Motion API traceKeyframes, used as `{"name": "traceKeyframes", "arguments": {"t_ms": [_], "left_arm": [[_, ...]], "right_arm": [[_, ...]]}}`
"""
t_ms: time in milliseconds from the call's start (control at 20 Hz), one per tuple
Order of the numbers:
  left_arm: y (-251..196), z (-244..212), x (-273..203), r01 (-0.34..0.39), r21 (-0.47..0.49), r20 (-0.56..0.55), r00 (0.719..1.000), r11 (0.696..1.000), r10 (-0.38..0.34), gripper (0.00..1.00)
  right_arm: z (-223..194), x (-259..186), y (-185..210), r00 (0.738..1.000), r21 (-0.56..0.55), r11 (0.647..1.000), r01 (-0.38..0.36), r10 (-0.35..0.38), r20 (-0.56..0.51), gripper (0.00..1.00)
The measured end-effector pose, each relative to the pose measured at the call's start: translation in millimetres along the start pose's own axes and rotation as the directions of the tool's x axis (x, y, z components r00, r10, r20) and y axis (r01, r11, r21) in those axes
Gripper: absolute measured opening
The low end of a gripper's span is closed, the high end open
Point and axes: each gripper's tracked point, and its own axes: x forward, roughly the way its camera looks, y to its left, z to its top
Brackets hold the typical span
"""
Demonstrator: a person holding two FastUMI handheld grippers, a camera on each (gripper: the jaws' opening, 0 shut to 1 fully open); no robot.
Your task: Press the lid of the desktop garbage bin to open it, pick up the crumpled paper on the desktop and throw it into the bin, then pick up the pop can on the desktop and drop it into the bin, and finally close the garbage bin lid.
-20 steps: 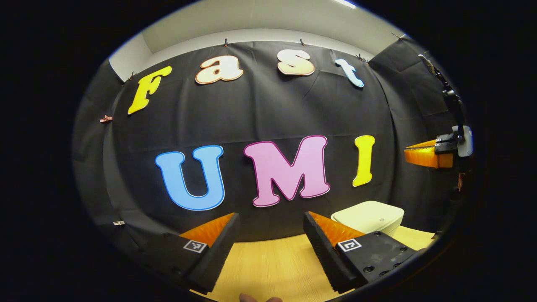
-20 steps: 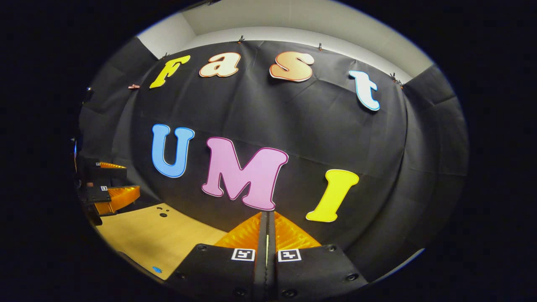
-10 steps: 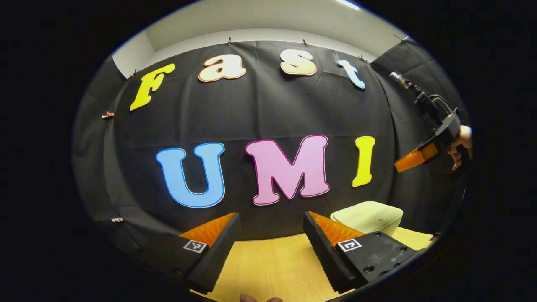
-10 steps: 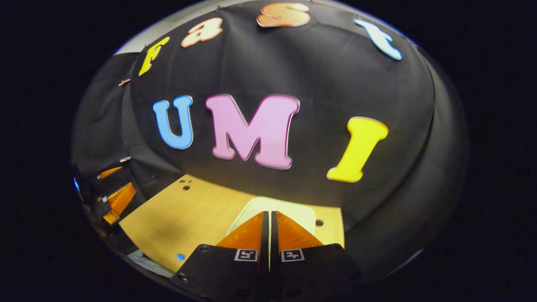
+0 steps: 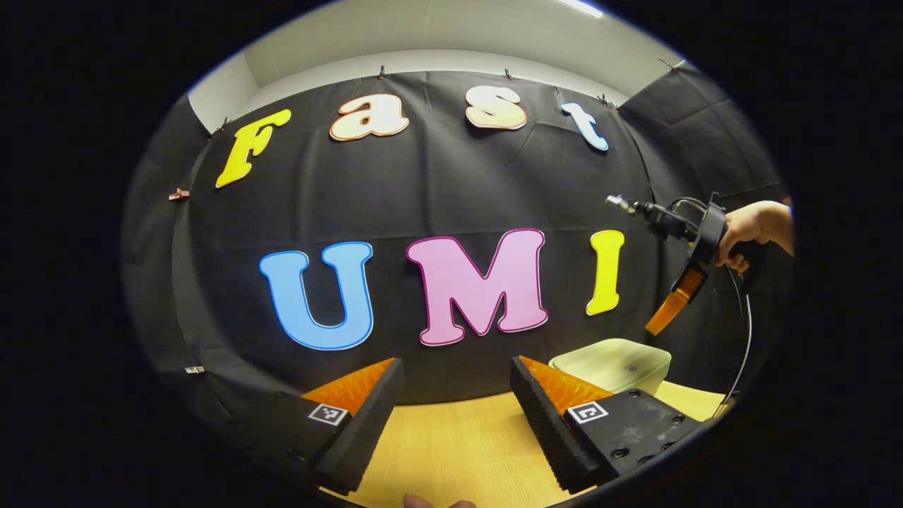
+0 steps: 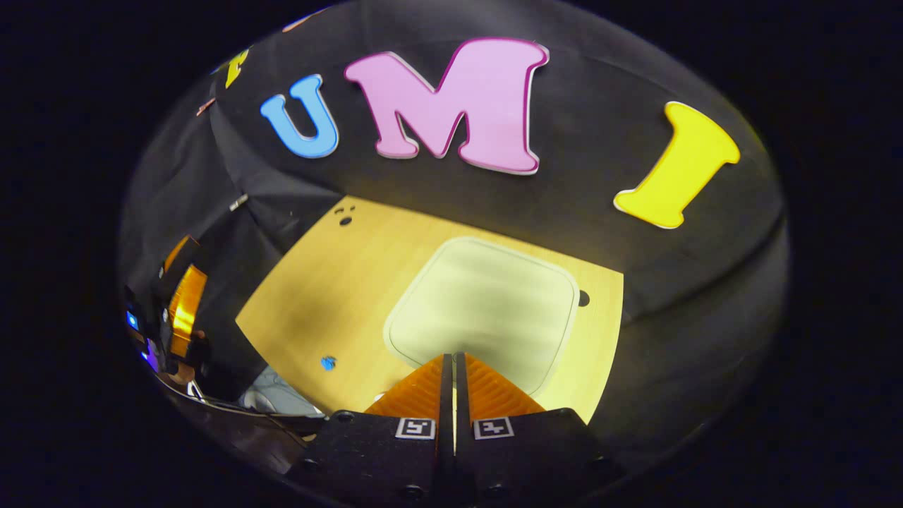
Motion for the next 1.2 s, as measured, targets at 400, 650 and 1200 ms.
{"name": "traceKeyframes", "arguments": {"t_ms": [400,650,1200], "left_arm": [[-1,-5,-3,-0.006,-0.009,-0.009,1.000,1.000,0.006,0.97],[2,-9,-4,-0.014,-0.009,-0.020,1.000,1.000,0.013,0.97],[3,-14,-2,-0.014,-0.007,-0.026,1.000,1.000,0.014,0.97]], "right_arm": [[-9,49,-4,0.982,-0.016,0.998,-0.059,0.055,-0.182,0.05],[-25,66,-7,0.947,-0.049,0.995,-0.081,0.062,-0.314,0.05],[-34,72,-8,0.892,-0.140,0.985,-0.099,0.026,-0.451,0.05]]}}
